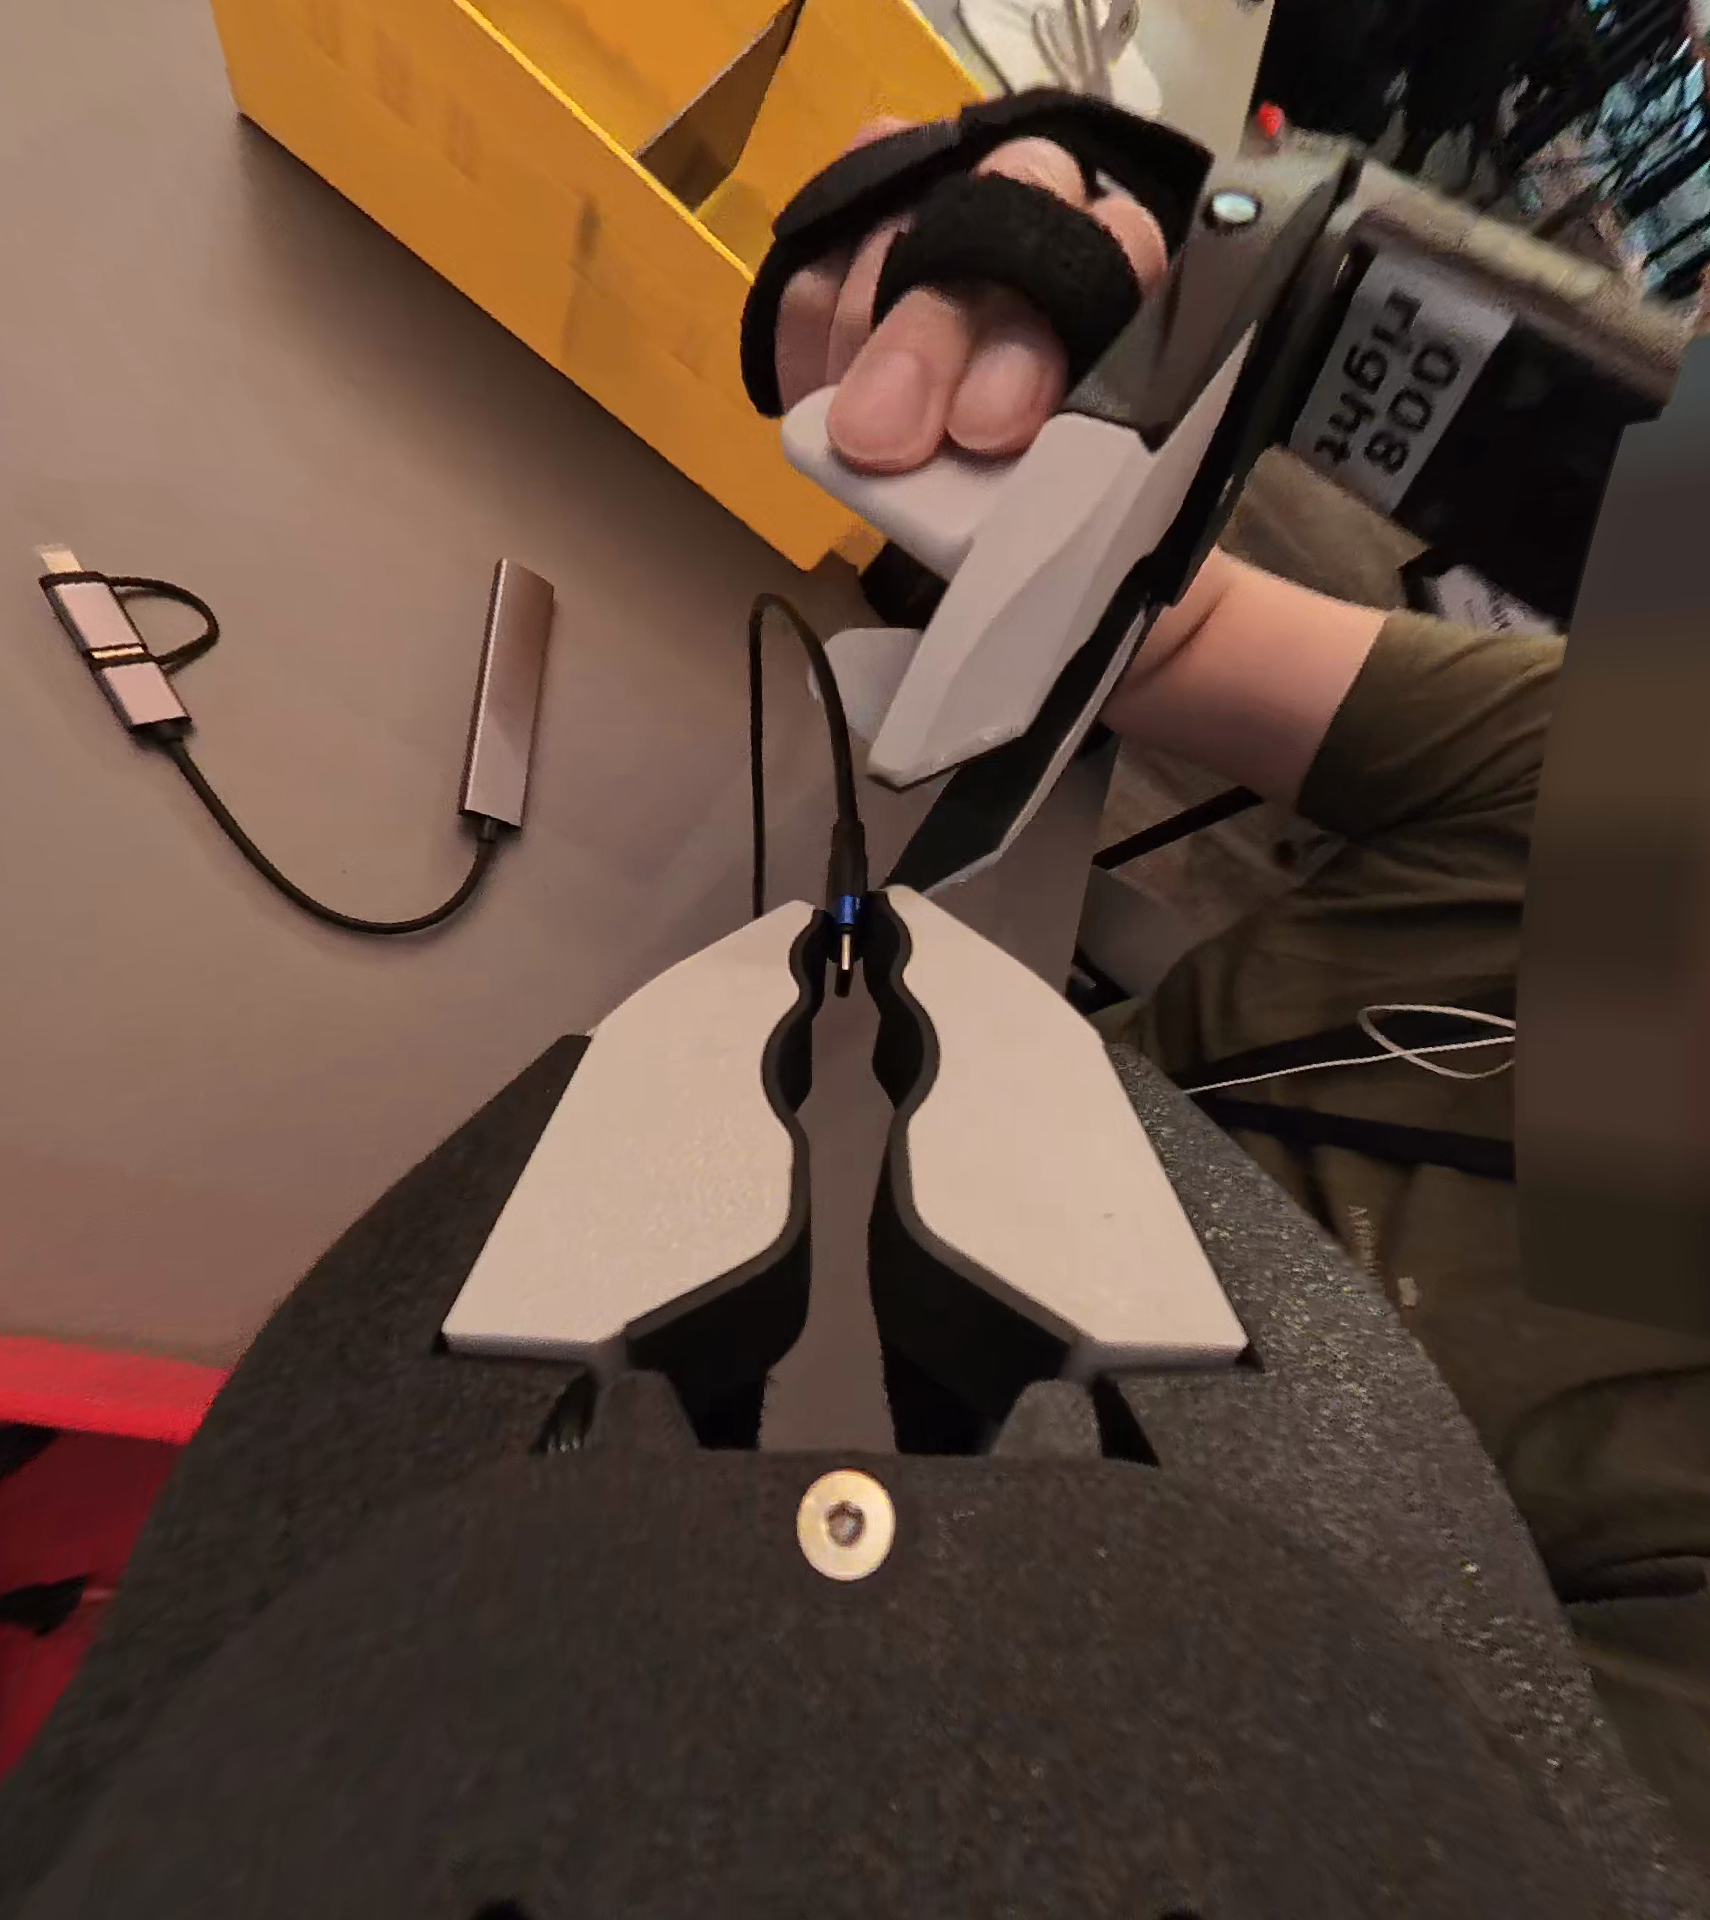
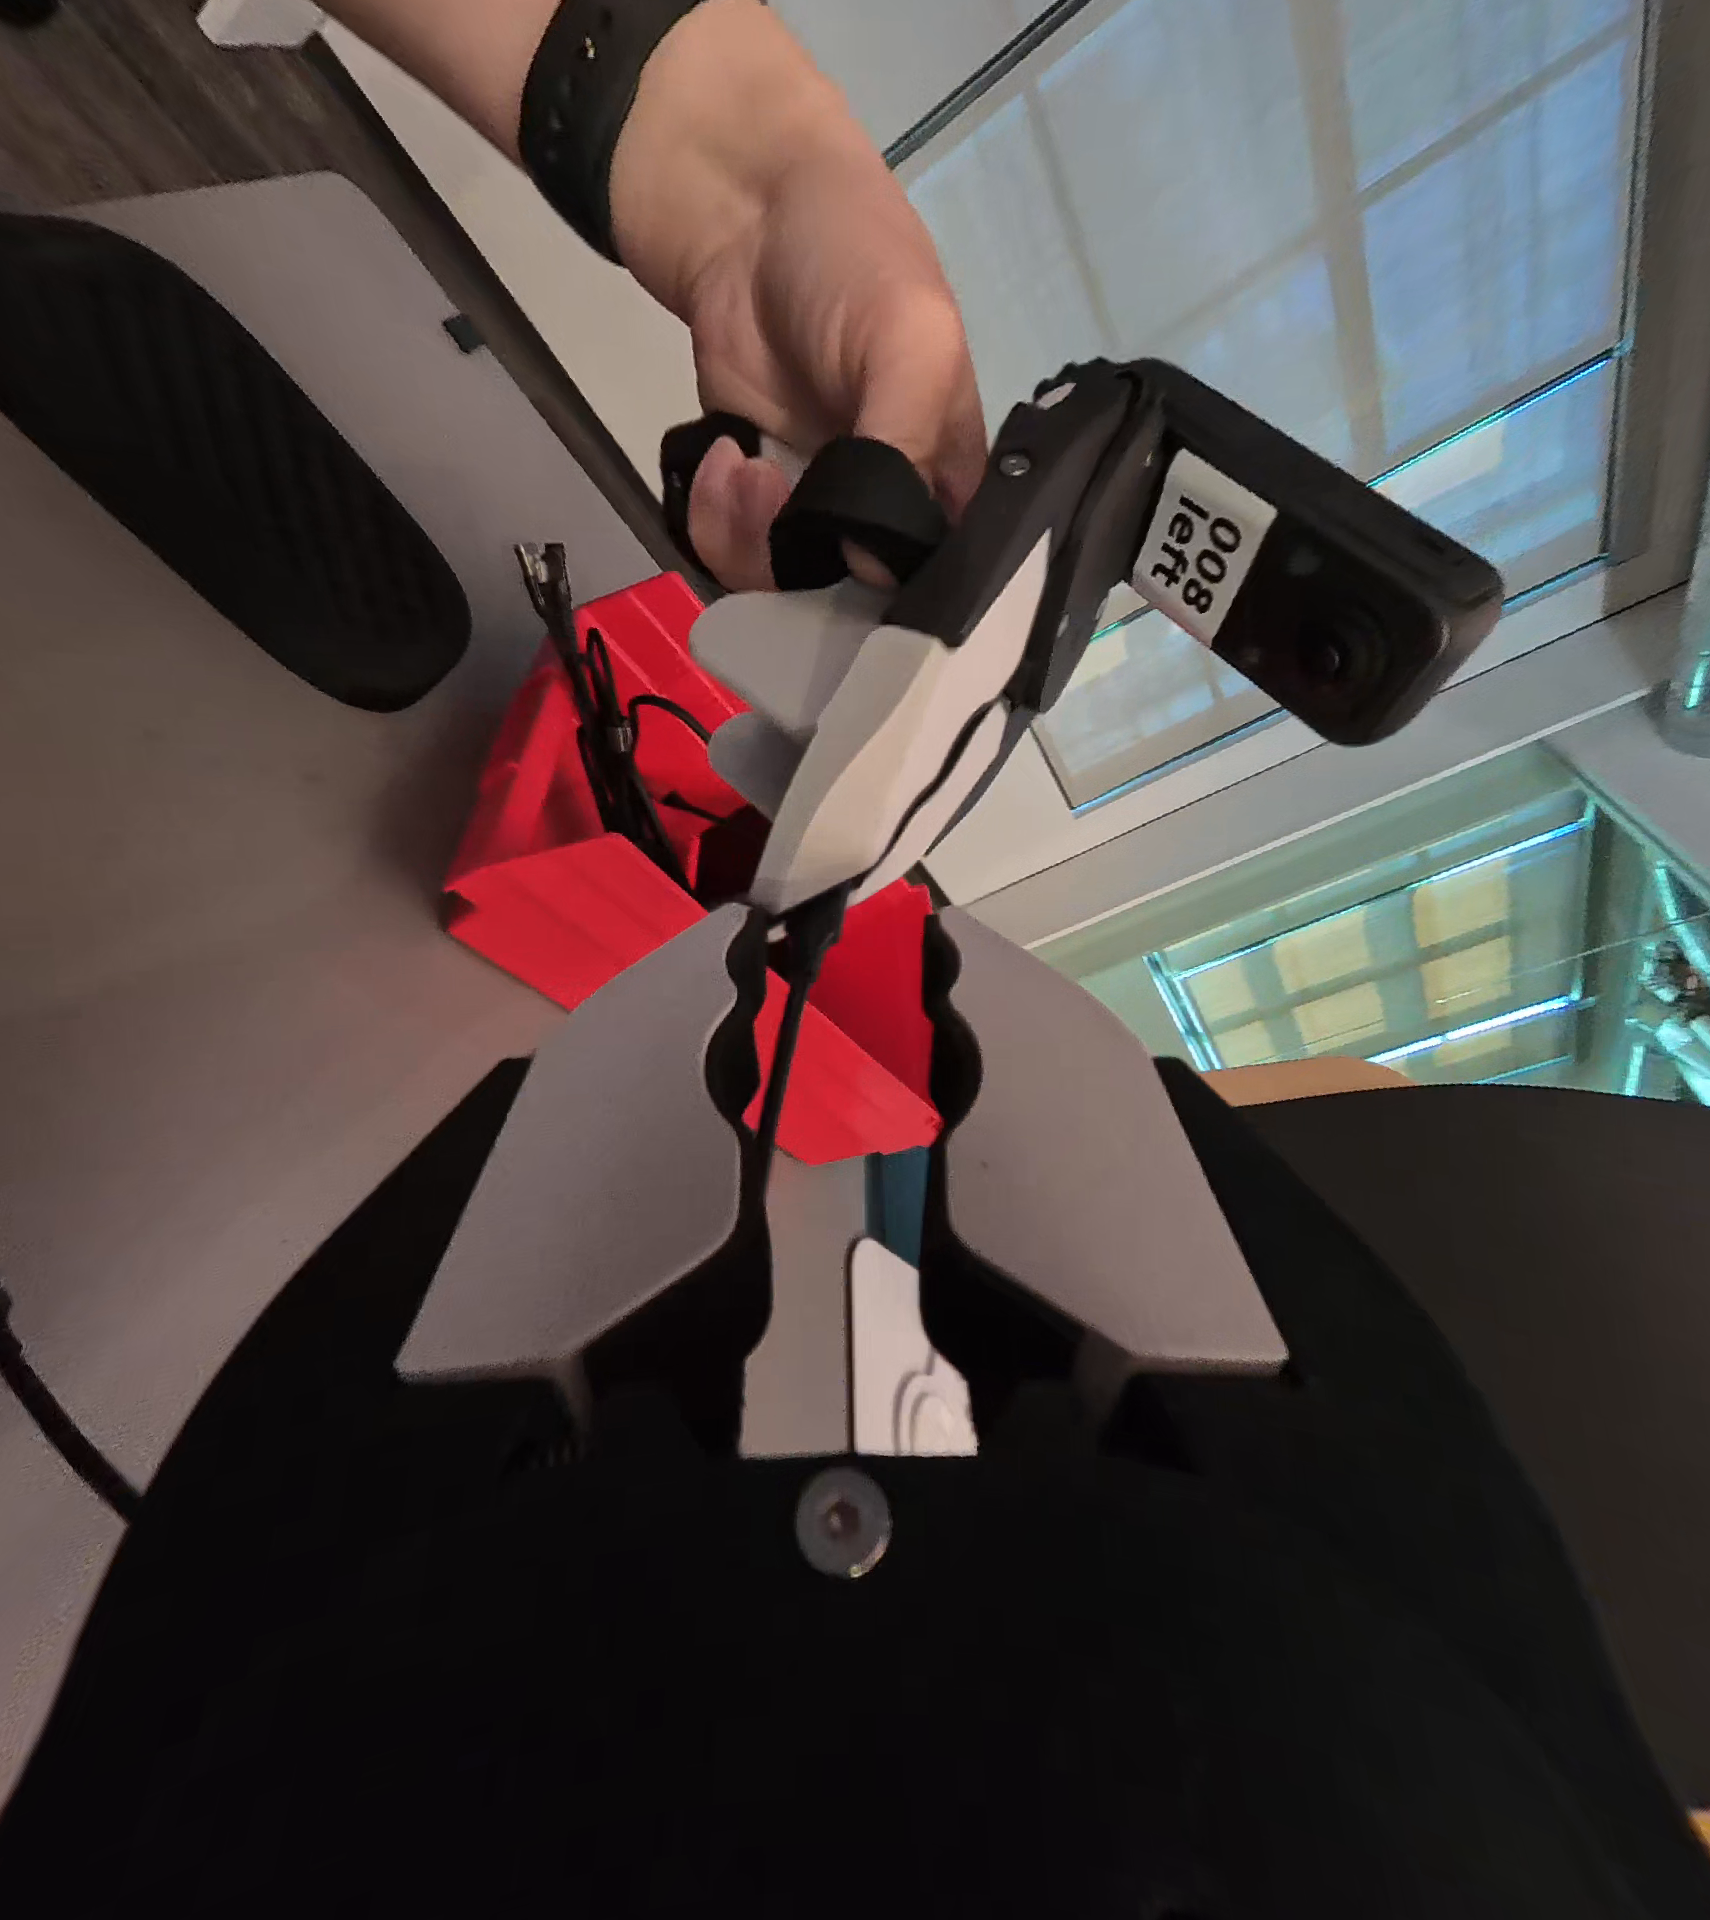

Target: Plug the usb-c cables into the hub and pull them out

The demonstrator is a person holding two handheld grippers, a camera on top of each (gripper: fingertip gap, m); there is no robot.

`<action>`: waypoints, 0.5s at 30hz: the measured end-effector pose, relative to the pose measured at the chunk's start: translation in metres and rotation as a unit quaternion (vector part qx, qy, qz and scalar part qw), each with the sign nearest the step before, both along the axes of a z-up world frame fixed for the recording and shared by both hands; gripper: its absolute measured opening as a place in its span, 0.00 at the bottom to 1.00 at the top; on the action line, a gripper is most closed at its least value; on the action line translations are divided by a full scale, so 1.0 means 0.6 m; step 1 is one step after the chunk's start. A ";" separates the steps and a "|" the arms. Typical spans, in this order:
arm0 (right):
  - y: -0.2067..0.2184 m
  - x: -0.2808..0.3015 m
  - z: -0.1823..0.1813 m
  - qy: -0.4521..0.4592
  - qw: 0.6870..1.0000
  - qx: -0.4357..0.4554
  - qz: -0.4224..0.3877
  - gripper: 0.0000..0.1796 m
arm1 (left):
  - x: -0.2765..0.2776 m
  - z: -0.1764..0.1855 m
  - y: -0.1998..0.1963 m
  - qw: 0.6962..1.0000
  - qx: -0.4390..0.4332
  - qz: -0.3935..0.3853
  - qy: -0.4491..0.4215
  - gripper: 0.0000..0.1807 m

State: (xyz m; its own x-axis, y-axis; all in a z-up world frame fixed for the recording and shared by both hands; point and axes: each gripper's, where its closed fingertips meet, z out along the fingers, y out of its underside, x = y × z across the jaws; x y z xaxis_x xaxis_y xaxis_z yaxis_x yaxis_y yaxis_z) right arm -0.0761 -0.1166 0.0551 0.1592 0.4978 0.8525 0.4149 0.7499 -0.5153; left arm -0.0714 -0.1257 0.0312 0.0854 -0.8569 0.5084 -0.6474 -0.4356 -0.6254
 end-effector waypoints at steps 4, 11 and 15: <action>0.003 0.001 0.001 0.013 1.000 0.021 -0.001 0.10 | -0.008 0.018 0.003 0.998 -0.040 0.012 -0.041 0.03; -0.006 -0.002 0.004 0.036 0.999 0.010 0.028 0.07 | -0.012 0.026 -0.015 0.996 -0.067 -0.012 -0.062 0.03; -0.002 0.000 0.000 0.031 0.999 0.007 0.025 0.09 | -0.006 0.038 -0.023 0.994 -0.070 -0.022 -0.080 0.03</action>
